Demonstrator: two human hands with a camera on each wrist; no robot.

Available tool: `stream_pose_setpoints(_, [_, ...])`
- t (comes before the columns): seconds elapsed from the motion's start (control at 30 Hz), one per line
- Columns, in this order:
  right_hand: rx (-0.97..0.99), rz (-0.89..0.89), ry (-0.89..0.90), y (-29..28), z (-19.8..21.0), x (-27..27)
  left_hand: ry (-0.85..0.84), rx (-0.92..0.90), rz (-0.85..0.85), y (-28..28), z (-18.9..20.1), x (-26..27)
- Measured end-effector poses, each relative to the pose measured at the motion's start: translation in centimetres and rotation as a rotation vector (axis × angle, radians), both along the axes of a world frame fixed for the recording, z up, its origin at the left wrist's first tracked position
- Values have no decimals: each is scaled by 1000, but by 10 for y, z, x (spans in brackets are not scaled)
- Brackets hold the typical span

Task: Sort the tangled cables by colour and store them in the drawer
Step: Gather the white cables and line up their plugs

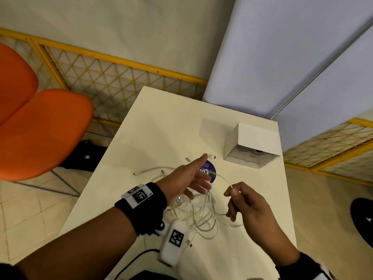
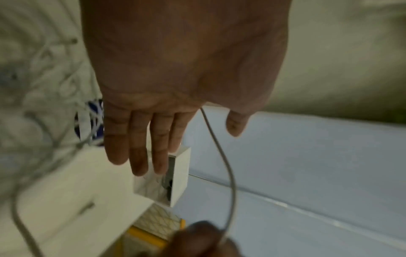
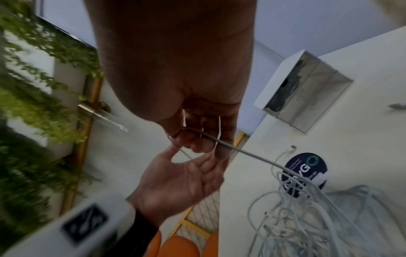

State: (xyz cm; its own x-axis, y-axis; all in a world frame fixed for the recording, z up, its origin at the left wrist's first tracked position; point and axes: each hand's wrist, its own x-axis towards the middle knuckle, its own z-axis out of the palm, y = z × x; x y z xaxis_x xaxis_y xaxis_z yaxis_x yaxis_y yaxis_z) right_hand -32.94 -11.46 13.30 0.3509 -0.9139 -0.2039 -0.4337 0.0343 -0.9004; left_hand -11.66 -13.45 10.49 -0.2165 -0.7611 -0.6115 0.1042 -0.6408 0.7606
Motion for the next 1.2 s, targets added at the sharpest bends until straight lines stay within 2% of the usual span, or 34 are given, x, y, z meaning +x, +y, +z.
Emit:
stream_pose_setpoints(0.07, [-31,89,-9,12,13,-1,181,57,59,-6,12,-10])
stream_pose_setpoints(0.13, [-22,160,-27,20,19,-5,365,112,206,-14,26,-19])
stream_pose_setpoints(0.2, [14,175,-48,22,18,-13,467,127,361,-25,44,-25])
stream_pose_setpoints(0.27, [29,159,-66,20,12,-23,505,69,368,-32,66,-26])
stream_pose_setpoints(0.37, [27,159,-74,10,-5,-37,452,-98,344,-35,99,-14])
stream_pose_setpoints(0.53, [49,156,-70,-5,-49,-56,358,-376,418,-35,160,34])
stream_pose_setpoints(0.63, [56,169,-40,-14,-75,-58,283,-491,483,-25,188,58])
stream_pose_setpoints(0.8, [81,211,32,-28,-96,-47,174,-637,532,-4,217,70])
stream_pose_setpoints(0.97, [33,255,130,-37,-97,-35,46,-702,394,5,217,53])
stream_pose_setpoints(1.1, [-89,250,101,-39,-59,-18,-68,-585,221,0,191,25])
stream_pose_setpoints(1.2, [-204,282,93,-38,-26,-2,-263,-502,44,-4,156,5])
